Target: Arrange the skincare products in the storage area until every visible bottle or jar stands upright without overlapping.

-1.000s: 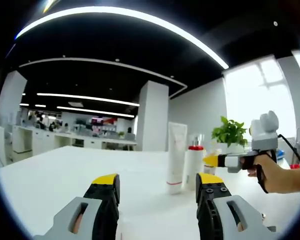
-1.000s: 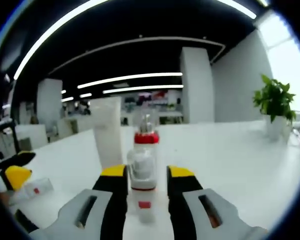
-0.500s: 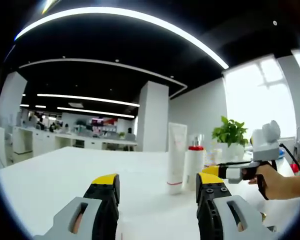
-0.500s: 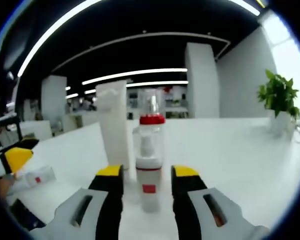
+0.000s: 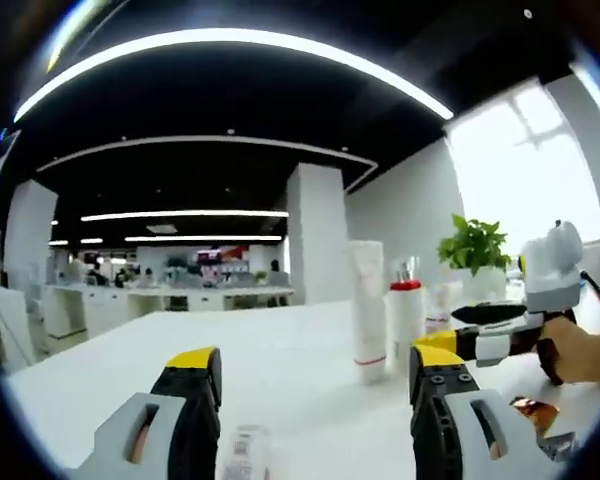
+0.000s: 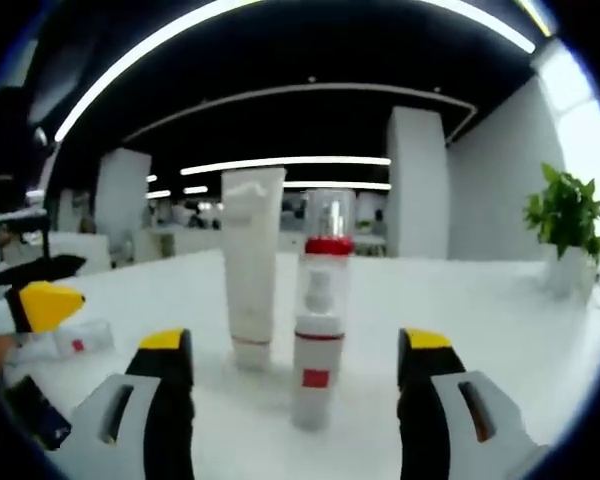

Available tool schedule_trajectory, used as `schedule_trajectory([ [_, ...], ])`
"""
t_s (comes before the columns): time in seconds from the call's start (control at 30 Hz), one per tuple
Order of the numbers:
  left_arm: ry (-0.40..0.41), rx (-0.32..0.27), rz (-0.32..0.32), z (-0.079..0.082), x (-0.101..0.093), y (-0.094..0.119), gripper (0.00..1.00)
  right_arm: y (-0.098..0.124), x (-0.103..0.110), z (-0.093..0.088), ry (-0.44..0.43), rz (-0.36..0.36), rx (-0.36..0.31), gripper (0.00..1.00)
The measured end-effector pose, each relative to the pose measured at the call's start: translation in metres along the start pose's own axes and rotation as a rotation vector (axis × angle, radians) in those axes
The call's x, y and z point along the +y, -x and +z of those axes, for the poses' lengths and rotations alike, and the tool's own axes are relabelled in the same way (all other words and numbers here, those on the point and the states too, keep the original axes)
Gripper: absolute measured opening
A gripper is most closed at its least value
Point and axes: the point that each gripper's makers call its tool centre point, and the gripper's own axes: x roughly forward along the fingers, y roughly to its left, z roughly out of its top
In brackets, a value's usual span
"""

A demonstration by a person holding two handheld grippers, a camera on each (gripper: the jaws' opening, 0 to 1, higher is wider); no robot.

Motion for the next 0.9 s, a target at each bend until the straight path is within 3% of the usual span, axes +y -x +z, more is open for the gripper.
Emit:
schedule_trajectory([
  [0.13,0.008,0.0,0.034,0.001,0.008,0.004,0.91,0.006,-0.006,0.009,-0.008,-0.017,-0.024,0.93],
  [0.2,0.026,0.0,0.054,0.001,0.013,0.005,0.99,0.009,-0.003,0.01,-0.045,0.012,-0.016,0.95],
  [0.4,0.073,0.009,0.121,-0.002,0.032,0.009,1.0,0.012,0.001,0.003,-0.088,0.056,0.043,1.0],
  [0.63,0.239,0.013,0.145,-0.001,0.044,0.016,1.0,0.019,-0.004,0.012,0.043,0.036,0.036,1.0],
  [0.67,0.233,0.011,0.155,0.003,0.05,0.014,1.0,0.019,-0.007,0.014,0.08,0.019,0.029,1.0],
  [0.7,0.224,0.025,0.164,0.004,0.055,0.013,1.0,0.019,-0.008,0.014,0.088,0.012,0.029,1.0],
  [0.77,0.192,0.11,0.176,0.001,0.063,0.013,0.99,0.023,-0.009,0.017,0.1,-0.001,0.021,1.0],
  [0.9,0.058,0.294,0.077,0.004,0.064,0.004,0.99,0.025,-0.007,0.023,0.097,0.006,-0.006,1.0],
])
